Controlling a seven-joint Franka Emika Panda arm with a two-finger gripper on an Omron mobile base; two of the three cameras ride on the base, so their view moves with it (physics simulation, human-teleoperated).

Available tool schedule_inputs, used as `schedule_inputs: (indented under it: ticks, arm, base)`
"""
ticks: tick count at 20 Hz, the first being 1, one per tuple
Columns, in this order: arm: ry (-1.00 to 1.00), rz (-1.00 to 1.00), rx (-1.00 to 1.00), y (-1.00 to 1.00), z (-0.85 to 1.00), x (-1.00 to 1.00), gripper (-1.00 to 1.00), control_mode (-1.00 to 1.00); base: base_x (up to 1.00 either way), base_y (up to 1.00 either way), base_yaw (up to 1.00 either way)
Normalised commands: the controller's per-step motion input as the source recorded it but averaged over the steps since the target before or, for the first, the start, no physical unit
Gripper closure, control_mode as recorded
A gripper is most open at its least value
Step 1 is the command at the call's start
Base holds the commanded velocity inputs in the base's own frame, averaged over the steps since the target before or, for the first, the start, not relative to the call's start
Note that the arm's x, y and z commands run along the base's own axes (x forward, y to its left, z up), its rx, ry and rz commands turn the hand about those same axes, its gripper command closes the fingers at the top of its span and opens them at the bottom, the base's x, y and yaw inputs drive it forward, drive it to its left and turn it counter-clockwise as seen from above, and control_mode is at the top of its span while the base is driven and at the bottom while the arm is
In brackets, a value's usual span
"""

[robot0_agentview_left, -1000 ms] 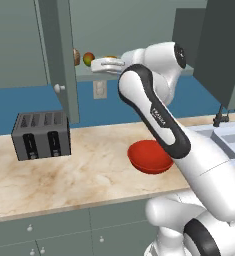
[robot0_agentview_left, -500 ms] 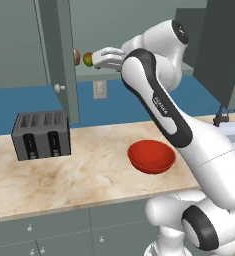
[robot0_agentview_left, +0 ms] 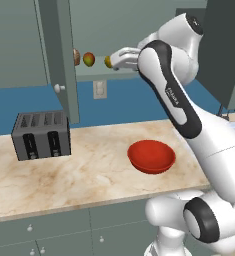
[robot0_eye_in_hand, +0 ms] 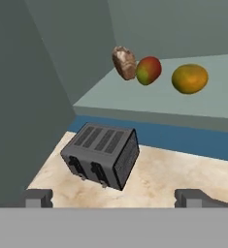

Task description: Open the cabinet. Pick the orange and mango from the cabinet and place them into the bowl. Then close the cabinet.

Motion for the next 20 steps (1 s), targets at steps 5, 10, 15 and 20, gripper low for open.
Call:
schedule_inputs:
  ticks: [5,10,15,20]
  arm:
    - [0.01,-0.02,-0.09,-0.47,-0.01,0.23,-1.00,-1.00]
    - [0.00,0.00,-0.05,-0.21,0.00,0.26,-1.00,-1.00]
    - [0.00,0.00,0.00,0.00,0.00,0.04,-1.00,-1.00]
    - [0.00,0.00,0.00,0.00,0.00,0.36,-1.00,-1.00]
  base:
    - [0.00,0.00,0.00]
    - [0.00,0.00,0.00]
    - [0.00,0.00,0.00]
    - [0.00,0.00,0.00]
